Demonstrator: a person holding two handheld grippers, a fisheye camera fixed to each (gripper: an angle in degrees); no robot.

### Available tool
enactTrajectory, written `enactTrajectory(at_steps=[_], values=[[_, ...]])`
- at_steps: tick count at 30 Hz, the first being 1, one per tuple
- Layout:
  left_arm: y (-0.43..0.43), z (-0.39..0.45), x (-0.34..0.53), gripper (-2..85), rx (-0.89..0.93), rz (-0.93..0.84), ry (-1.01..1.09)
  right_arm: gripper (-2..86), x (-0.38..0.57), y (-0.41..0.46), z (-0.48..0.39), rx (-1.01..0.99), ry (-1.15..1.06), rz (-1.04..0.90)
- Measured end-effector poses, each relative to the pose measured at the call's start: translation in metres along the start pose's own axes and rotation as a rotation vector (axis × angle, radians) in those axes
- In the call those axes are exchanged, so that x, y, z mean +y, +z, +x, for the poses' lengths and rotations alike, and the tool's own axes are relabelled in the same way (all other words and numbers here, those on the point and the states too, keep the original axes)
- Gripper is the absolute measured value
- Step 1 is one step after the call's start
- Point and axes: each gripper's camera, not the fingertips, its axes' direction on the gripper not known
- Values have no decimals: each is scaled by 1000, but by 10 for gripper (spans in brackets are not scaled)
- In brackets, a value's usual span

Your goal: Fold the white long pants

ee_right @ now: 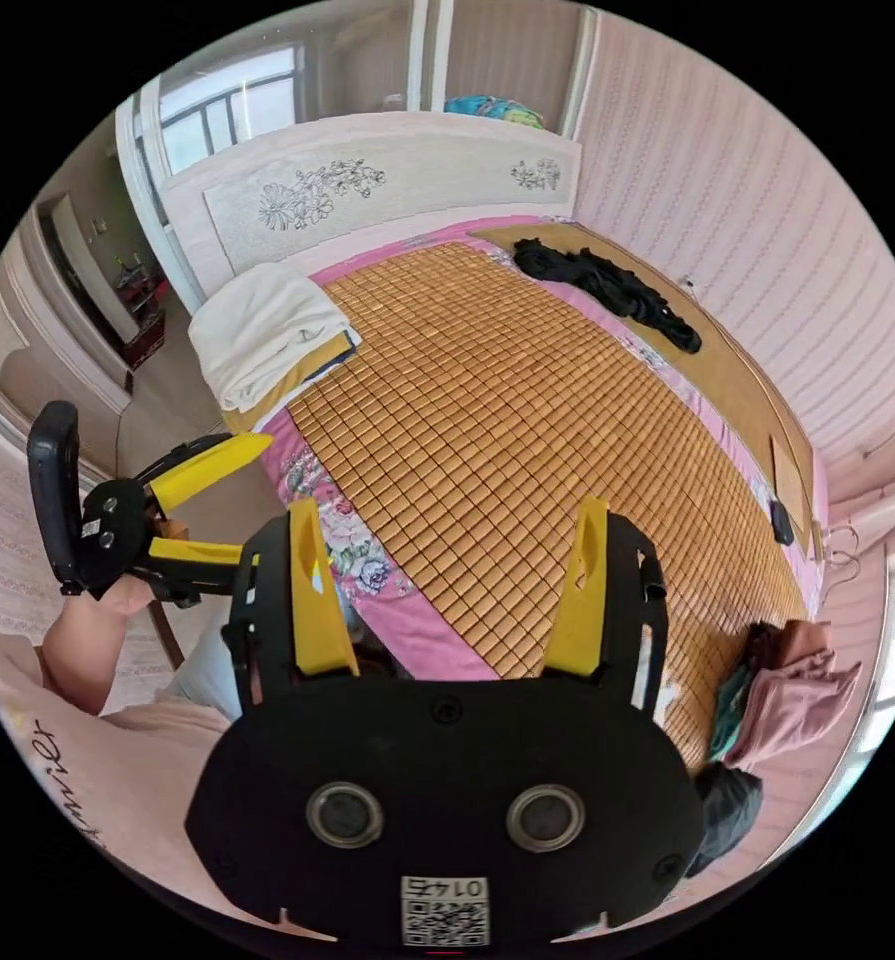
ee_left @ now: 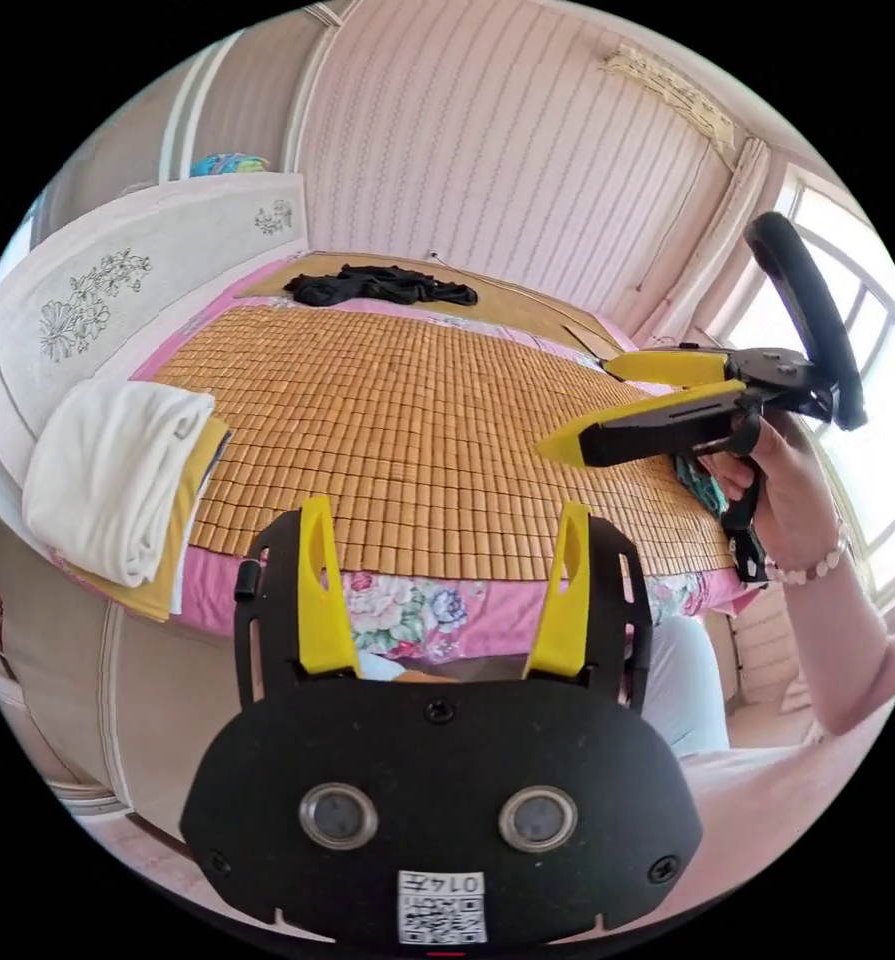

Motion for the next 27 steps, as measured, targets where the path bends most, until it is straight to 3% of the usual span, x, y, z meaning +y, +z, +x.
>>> enactTrajectory(at_steps=[5, 9, 14, 22, 27], values=[[-19, 110, -50, 204, -8, 1, -57, 312, 78, -56, 34, 155, 239, -43], [-31, 177, -69, 202, -105, 47, 69, 260, 122, -96, 52, 157, 380, 61], [-29, 232, -92, 185, -27, -57, 74, 238, 169, -138, 67, 68, 482, 202], [-38, 298, -130, 11, -24, -229, 86, 205, 190, -152, 81, 210, 758, 55], [-59, 315, -144, -5, 62, -203, 52, 161, 197, -157, 76, 308, 852, 13]])
